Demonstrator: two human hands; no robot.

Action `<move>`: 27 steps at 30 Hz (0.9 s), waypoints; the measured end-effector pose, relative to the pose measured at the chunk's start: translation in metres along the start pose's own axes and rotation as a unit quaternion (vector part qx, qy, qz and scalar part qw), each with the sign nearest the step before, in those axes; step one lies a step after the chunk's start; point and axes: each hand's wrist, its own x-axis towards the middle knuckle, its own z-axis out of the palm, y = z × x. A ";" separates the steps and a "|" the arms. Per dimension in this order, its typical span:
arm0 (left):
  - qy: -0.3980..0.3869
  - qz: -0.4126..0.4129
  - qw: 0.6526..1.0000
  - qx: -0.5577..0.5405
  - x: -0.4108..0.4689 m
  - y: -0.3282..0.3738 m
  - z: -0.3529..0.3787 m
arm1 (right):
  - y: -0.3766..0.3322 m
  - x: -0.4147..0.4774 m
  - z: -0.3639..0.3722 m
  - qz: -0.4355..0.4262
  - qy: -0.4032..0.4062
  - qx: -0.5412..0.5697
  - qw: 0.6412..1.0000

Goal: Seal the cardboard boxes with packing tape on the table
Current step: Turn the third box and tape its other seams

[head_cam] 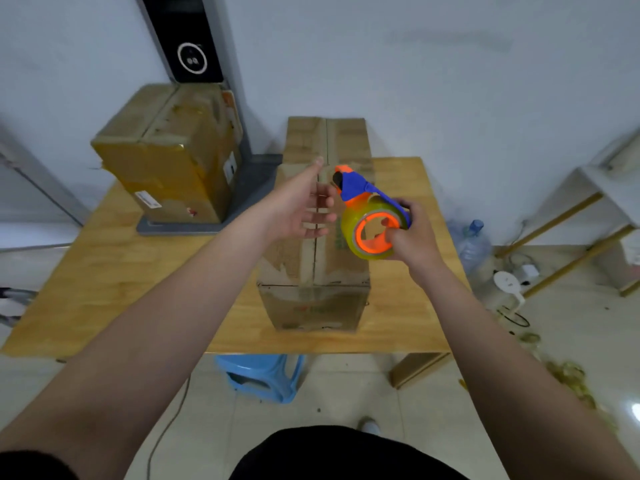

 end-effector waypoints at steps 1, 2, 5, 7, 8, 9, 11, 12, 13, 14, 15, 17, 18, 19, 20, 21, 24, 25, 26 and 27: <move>0.000 0.004 1.000 0.002 -0.005 -0.001 -0.004 | -0.002 -0.006 0.003 -0.006 -0.007 -0.006 1.000; 0.002 0.009 1.000 0.002 -0.009 -0.002 -0.008 | -0.003 -0.011 0.007 -0.012 -0.012 -0.010 1.000; -0.002 0.023 1.000 0.003 -0.019 -0.008 -0.020 | -0.009 -0.025 0.017 -0.023 -0.016 -0.007 1.000; 0.002 0.034 0.999 0.014 -0.023 -0.011 -0.027 | -0.012 -0.032 0.022 -0.030 -0.019 -0.005 0.999; 0.004 0.039 0.999 0.017 -0.025 -0.013 -0.031 | -0.013 -0.034 0.025 -0.035 -0.020 -0.005 0.999; 0.003 0.044 0.999 0.018 -0.027 -0.014 -0.034 | -0.014 -0.037 0.026 -0.039 -0.022 -0.006 0.999; 0.004 0.052 0.998 0.019 -0.031 -0.016 -0.039 | -0.014 -0.041 0.028 -0.049 -0.024 -0.009 0.998; 0.008 0.056 0.998 0.022 -0.032 -0.017 -0.041 | -0.015 -0.042 0.028 -0.059 -0.023 -0.014 0.998; 0.015 0.062 0.997 0.030 -0.032 -0.019 -0.042 | -0.014 -0.043 0.028 -0.071 -0.020 -0.019 0.997; 0.025 0.069 0.996 0.041 -0.032 -0.020 -0.043 | -0.014 -0.044 0.028 -0.085 -0.016 -0.024 0.996; 0.036 0.076 0.995 0.053 -0.032 -0.021 -0.043 | -0.014 -0.045 0.027 -0.100 -0.013 -0.030 0.994; 0.052 0.084 0.993 0.070 -0.031 -0.025 -0.044 | -0.012 -0.048 0.024 -0.137 -0.007 -0.036 0.990; 0.051 0.085 0.992 0.079 -0.031 -0.027 -0.045 | -0.011 -0.050 0.023 -0.158 -0.009 -0.039 0.987; 0.047 0.087 0.991 0.092 -0.031 -0.029 -0.047 | -0.011 -0.052 0.020 -0.182 -0.015 -0.048 0.982; 0.039 0.090 0.989 0.112 -0.031 -0.032 -0.050 | -0.010 -0.054 0.018 -0.207 -0.023 -0.068 0.976; 0.032 0.091 0.986 0.138 -0.030 -0.036 -0.052 | -0.009 -0.055 0.015 -0.234 -0.031 -0.095 0.967; 0.025 0.096 0.973 0.206 -0.028 -0.053 -0.058 | -0.001 -0.054 0.008 -0.295 -0.047 -0.197 0.934; 0.024 0.098 0.970 0.220 -0.028 -0.059 -0.060 | 0.003 -0.053 0.006 -0.303 -0.055 -0.226 0.924; 0.023 0.100 0.967 0.235 -0.027 -0.065 -0.061 | 0.007 -0.053 0.005 -0.310 -0.061 -0.251 0.915; 0.022 0.102 0.962 0.251 -0.026 -0.071 -0.063 | 0.010 -0.054 0.005 -0.318 -0.067 -0.271 0.906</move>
